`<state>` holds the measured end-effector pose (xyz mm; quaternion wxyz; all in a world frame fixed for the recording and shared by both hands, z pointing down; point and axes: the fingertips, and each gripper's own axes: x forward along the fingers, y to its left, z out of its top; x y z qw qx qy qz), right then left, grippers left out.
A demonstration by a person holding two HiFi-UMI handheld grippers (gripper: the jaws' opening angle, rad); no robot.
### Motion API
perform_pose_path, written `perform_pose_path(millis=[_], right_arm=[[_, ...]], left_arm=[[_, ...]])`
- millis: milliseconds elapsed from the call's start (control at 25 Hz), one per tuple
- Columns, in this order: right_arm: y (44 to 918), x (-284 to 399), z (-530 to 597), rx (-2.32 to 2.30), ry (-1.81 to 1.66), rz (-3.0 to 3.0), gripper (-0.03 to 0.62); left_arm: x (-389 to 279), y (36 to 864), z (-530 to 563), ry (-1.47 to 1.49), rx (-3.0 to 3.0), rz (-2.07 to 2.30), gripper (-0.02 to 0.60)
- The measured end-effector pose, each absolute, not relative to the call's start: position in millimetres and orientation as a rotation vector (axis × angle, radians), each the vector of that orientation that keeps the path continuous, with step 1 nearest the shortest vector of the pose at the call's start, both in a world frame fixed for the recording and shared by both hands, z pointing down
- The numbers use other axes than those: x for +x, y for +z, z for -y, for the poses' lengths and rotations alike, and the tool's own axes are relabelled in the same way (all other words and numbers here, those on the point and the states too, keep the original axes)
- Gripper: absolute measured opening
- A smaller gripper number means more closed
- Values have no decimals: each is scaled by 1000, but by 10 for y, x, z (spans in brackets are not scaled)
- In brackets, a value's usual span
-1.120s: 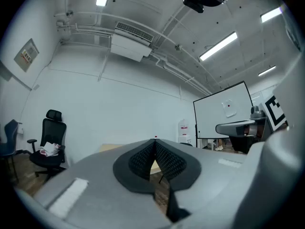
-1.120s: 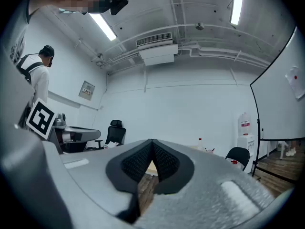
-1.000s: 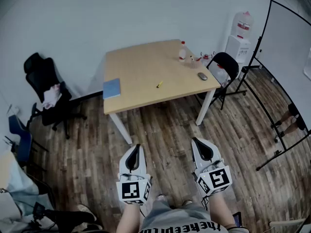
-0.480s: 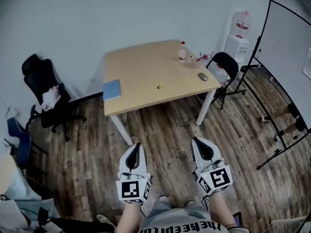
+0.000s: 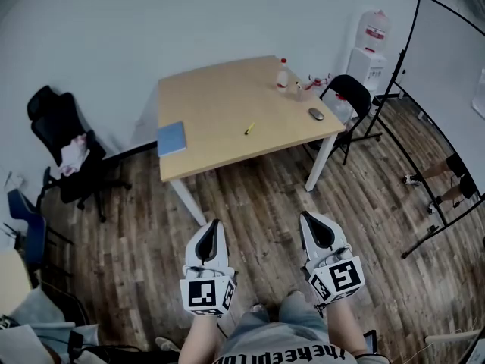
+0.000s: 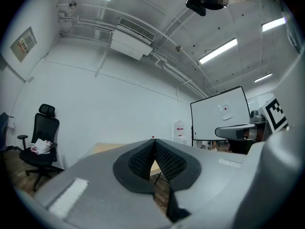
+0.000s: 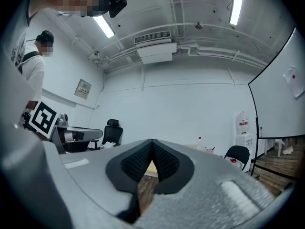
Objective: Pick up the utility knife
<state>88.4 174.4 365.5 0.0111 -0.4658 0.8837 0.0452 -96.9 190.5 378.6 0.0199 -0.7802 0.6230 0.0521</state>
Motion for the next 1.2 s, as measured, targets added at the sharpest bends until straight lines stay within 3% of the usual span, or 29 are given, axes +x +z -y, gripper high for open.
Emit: perform_pose_path(millis=[1200], right_arm=[[3488,991,507,-1261,105,-2809,3]], left_arm=[[-713,3539,136,193,-2341,-2027,20]])
